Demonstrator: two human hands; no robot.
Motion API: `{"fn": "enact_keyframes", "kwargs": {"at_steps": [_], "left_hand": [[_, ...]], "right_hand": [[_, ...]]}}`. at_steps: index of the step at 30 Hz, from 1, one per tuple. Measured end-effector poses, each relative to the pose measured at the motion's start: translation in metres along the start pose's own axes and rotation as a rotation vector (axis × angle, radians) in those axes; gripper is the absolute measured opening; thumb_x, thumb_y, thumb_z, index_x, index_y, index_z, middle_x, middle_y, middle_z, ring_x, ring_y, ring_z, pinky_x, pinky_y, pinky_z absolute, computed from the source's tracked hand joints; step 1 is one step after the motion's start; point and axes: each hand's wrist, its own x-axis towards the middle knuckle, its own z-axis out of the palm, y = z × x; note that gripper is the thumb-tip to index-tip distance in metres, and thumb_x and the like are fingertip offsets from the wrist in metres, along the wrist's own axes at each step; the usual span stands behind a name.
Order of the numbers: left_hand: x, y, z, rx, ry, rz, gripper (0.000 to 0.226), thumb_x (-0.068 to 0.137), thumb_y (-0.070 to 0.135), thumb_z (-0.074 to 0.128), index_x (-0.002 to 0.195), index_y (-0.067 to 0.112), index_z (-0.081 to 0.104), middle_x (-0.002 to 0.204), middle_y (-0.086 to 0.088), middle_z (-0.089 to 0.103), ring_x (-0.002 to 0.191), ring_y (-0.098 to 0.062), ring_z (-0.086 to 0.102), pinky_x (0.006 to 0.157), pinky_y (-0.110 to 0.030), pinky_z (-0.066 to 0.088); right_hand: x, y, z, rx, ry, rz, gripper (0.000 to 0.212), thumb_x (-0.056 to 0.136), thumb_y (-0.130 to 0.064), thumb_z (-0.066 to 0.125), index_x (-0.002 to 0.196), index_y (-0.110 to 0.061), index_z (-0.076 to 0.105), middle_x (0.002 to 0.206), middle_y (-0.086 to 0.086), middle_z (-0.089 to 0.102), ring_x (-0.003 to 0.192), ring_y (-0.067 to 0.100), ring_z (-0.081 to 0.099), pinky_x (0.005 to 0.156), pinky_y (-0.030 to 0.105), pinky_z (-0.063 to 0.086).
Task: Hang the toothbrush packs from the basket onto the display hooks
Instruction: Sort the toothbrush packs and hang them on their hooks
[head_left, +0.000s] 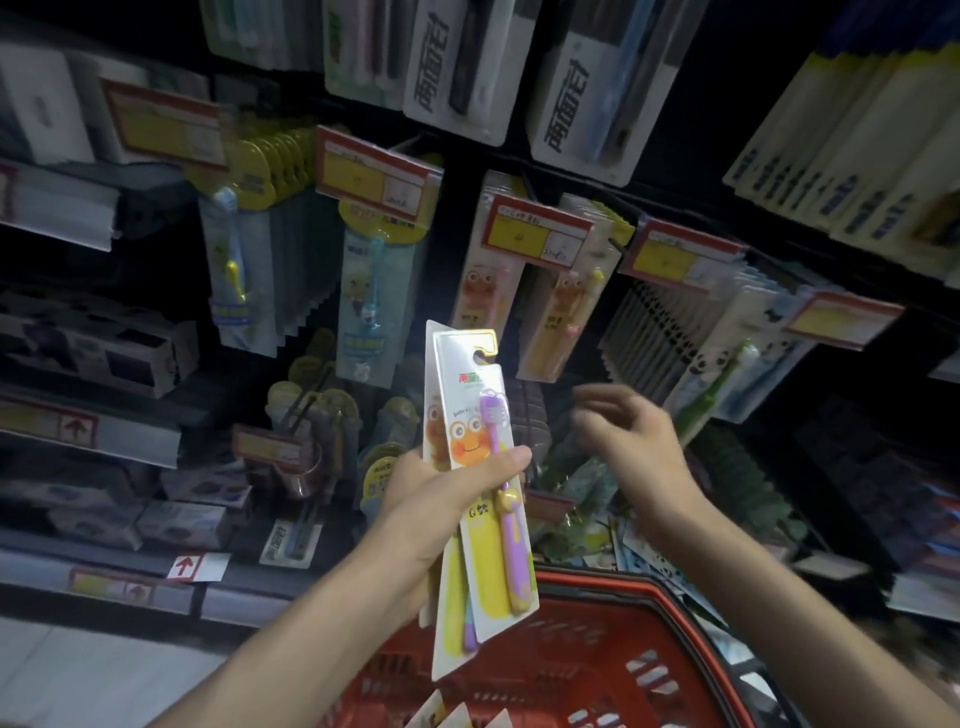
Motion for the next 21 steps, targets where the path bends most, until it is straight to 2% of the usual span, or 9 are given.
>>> {"fn": "enact_keyframes", "kwargs": {"at_steps": [3,5,7,9,11,14,17,19,21], "left_hand": [[0.0,-0.01,0.0,0.029,0.016,-0.012,0.036,0.078,0.019,0.089,0.101,-0.004,0.075,0.095,-0.027,0.076,0.091,-0.044,0.075,0.082,-0.049,0.064],[0.0,-0.018,0.001,0.048,-0.002,-0.035,0.038,0.077,0.02,0.089,0.101,-0.005,0.075,0.097,-0.029,0.076,0.09,-0.044,0.076,0.083,-0.05,0.064],[-0.001,-0.026,0.005,0.065,-0.03,-0.06,0.038,0.076,0.022,0.089,0.1,-0.003,0.075,0.096,-0.028,0.077,0.084,-0.04,0.077,0.08,-0.048,0.064],[-0.002,-0.035,0.008,0.079,-0.047,-0.081,0.036,0.073,0.023,0.088,0.096,-0.002,0.075,0.092,-0.028,0.077,0.076,-0.037,0.076,0.074,-0.044,0.065],[-0.001,-0.044,0.013,0.066,-0.067,-0.103,0.035,0.075,0.023,0.087,0.095,-0.003,0.075,0.092,-0.032,0.075,0.075,-0.042,0.075,0.071,-0.045,0.064],[0.002,-0.053,0.023,0.047,-0.055,-0.128,0.034,0.074,0.022,0.086,0.097,0.0,0.076,0.094,-0.036,0.073,0.082,-0.051,0.074,0.081,-0.057,0.062],[0.013,-0.061,0.03,0.053,0.012,-0.112,0.016,0.072,0.025,0.088,0.085,0.017,0.083,0.094,-0.025,0.078,0.09,-0.044,0.076,0.093,-0.06,0.059],[0.02,-0.068,0.031,0.107,0.007,-0.098,0.02,0.076,0.035,0.091,0.091,0.026,0.083,0.102,-0.018,0.08,0.102,-0.041,0.075,0.102,-0.062,0.054],[0.023,-0.07,0.032,0.098,-0.002,-0.119,0.028,0.079,0.038,0.09,0.099,0.02,0.082,0.107,-0.018,0.079,0.106,-0.041,0.074,0.104,-0.059,0.053]], "right_hand": [[-0.048,0.008,-0.005,0.166,-0.216,0.039,0.014,0.1,-0.012,0.065,0.109,-0.013,0.075,0.099,0.013,0.076,0.091,0.019,0.074,0.079,0.027,0.061],[-0.071,0.016,-0.007,0.265,-0.325,0.107,0.02,0.097,-0.02,0.067,0.114,-0.013,0.075,0.103,0.015,0.076,0.096,0.024,0.075,0.085,0.034,0.062],[-0.084,0.024,-0.01,0.339,-0.365,0.178,0.026,0.092,-0.024,0.071,0.115,-0.014,0.075,0.107,0.011,0.078,0.099,0.027,0.076,0.087,0.038,0.062],[-0.089,0.03,-0.01,0.386,-0.377,0.235,0.029,0.087,-0.023,0.076,0.115,-0.014,0.076,0.107,0.009,0.079,0.095,0.021,0.076,0.083,0.032,0.062],[-0.089,0.035,-0.01,0.403,-0.364,0.252,0.031,0.08,-0.022,0.081,0.11,-0.015,0.077,0.098,0.006,0.079,0.088,0.016,0.074,0.076,0.026,0.059],[-0.085,0.038,-0.01,0.405,-0.335,0.242,0.032,0.076,-0.019,0.087,0.106,-0.015,0.078,0.083,0.003,0.068,0.075,0.012,0.066,0.063,0.019,0.051],[-0.08,0.041,-0.015,0.393,-0.346,0.255,0.037,0.079,-0.014,0.09,0.112,-0.017,0.076,0.089,0.009,0.065,0.076,0.017,0.064,0.061,0.02,0.05],[-0.078,0.04,-0.018,0.398,-0.39,0.264,0.039,0.082,-0.009,0.086,0.119,-0.016,0.073,0.091,0.012,0.064,0.079,0.022,0.063,0.063,0.021,0.051],[-0.075,0.039,-0.021,0.397,-0.394,0.261,0.036,0.086,-0.007,0.082,0.12,-0.015,0.073,0.092,0.017,0.065,0.082,0.025,0.065,0.065,0.021,0.053]]}}
